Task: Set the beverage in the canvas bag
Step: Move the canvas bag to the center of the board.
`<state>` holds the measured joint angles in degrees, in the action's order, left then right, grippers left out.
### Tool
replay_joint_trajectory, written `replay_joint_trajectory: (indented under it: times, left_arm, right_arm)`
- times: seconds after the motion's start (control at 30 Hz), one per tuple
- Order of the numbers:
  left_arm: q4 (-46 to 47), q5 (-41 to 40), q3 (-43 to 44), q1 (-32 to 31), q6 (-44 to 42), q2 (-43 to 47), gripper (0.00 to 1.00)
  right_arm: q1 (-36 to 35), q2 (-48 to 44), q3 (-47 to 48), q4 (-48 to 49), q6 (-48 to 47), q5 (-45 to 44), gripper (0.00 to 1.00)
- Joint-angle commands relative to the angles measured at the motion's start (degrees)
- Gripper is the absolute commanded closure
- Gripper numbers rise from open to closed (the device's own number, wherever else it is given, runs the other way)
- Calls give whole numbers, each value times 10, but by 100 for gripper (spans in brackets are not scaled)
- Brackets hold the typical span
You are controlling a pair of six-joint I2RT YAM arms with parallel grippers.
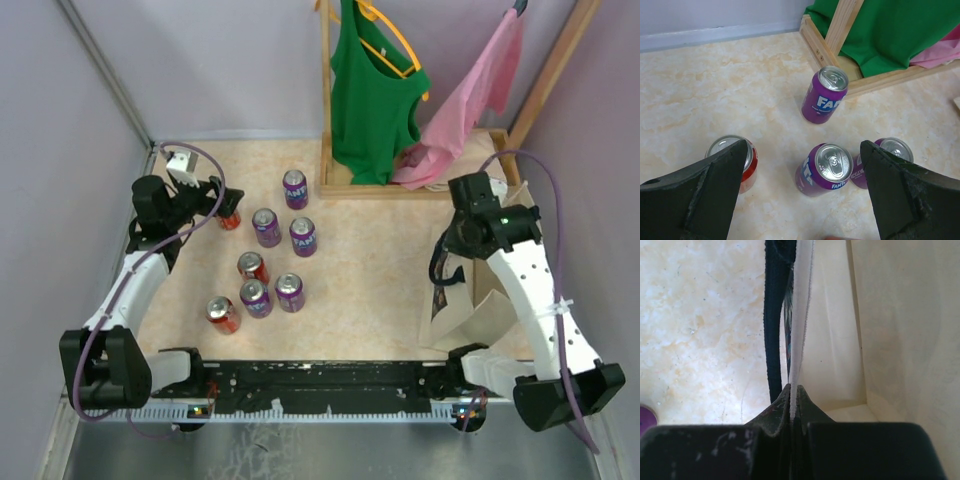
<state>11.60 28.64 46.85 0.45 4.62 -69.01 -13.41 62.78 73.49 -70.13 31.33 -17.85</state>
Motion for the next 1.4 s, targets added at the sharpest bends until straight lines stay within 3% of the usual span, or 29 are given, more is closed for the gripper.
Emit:
replay_joint_trajectory:
  times: [0.0, 0.23, 0.57, 0.87, 1.3, 1.37]
  left_arm:
    - [15, 8, 10, -4, 15, 8, 0]
    - [15, -5, 14, -6, 26, 14, 0]
    - [9, -13, 40, -7, 60, 9, 0]
    - [2, 3, 62, -7, 68, -4, 0]
    - [1, 20, 75, -15, 70, -19, 0]
    - [1, 22, 80, -19, 73, -22, 0]
  right_arm:
    - [-63, 32, 41, 30, 67, -53, 100]
    - [-159, 124, 117, 56, 113, -84, 100]
    - [-254, 241, 174, 120, 128, -54, 100]
    - [-296, 307, 250, 122, 112, -38, 100]
    - [-327, 352, 282, 113, 105, -7, 100]
    - [-328, 350, 282, 116, 102, -7, 78]
